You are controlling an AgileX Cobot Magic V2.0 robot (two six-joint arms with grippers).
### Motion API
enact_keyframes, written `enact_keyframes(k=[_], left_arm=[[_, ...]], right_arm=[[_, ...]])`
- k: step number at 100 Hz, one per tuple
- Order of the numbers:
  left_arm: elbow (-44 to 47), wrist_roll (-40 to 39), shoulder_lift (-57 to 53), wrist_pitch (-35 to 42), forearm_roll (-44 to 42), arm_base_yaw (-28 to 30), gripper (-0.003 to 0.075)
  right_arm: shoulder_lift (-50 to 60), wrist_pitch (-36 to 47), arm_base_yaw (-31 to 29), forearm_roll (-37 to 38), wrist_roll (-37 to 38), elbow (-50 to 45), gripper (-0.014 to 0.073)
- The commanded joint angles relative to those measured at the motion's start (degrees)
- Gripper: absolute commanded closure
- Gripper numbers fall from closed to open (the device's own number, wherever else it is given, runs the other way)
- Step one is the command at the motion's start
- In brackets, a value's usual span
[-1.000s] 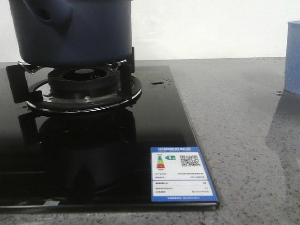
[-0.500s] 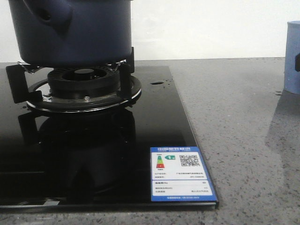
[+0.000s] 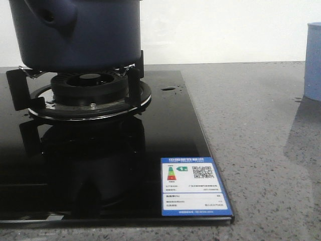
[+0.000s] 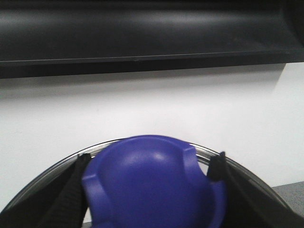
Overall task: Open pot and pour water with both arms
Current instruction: 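Move the right gripper around the light blue cup and close on it, then lift the cup with the right gripper and carry it toward the pot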
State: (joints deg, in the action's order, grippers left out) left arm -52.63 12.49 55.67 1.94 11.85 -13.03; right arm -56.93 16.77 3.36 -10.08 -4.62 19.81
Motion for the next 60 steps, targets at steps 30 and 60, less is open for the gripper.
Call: enact_keyframes(k=[30, 60], left_arm=[[-2.22, 0.0, -1.33, 6.83, -0.21, 0.19, 0.036], [-2.22, 0.0, -1.33, 6.83, -0.3, 0.19, 0.036]], right_arm=[[-6.61, 14.17, -0.35, 3.77, -0.36, 1.18, -0.0021], [-15.08, 25.58, -0.35, 3.39, -0.36, 1.3, -0.002]])
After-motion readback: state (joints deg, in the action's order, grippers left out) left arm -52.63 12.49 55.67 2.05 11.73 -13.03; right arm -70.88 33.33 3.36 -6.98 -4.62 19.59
